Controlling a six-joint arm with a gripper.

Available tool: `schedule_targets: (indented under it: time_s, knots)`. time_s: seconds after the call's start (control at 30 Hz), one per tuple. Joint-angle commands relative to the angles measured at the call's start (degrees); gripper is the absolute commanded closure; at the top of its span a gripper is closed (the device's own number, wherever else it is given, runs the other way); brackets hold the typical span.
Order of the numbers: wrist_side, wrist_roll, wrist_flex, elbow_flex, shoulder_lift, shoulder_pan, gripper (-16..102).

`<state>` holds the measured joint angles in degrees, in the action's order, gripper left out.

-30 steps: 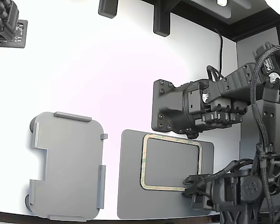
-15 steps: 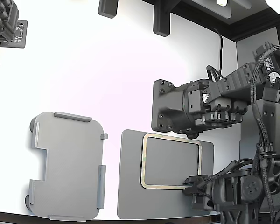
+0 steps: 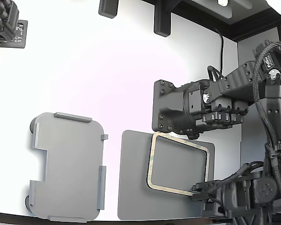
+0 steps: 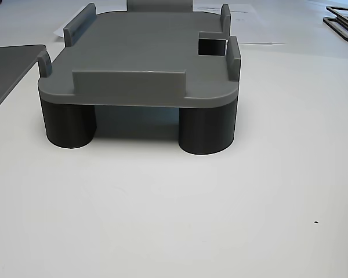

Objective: Move top rectangular frame to the holder.

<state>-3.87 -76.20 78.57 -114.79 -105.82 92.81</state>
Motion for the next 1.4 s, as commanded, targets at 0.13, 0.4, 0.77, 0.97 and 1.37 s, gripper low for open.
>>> schedule_targets:
  time_s: [0.13, 0.4, 0.77, 0.97, 1.37]
  knots:
    - [-7.0, 1.9, -2.5, 4.0, -8.6, -1.4, 97]
    - [-24.3, 21.3, -0.2, 12.5, -10.5, -1.4, 97]
    - [-46.8, 72.6, 6.6, 21.1, -4.1, -10.2, 97]
    - [-47.6, 83.7, 3.7, 14.1, -10.2, -18.5, 97]
    - [-38.8, 75.4, -4.5, 6.7, -22.2, -37.2, 97]
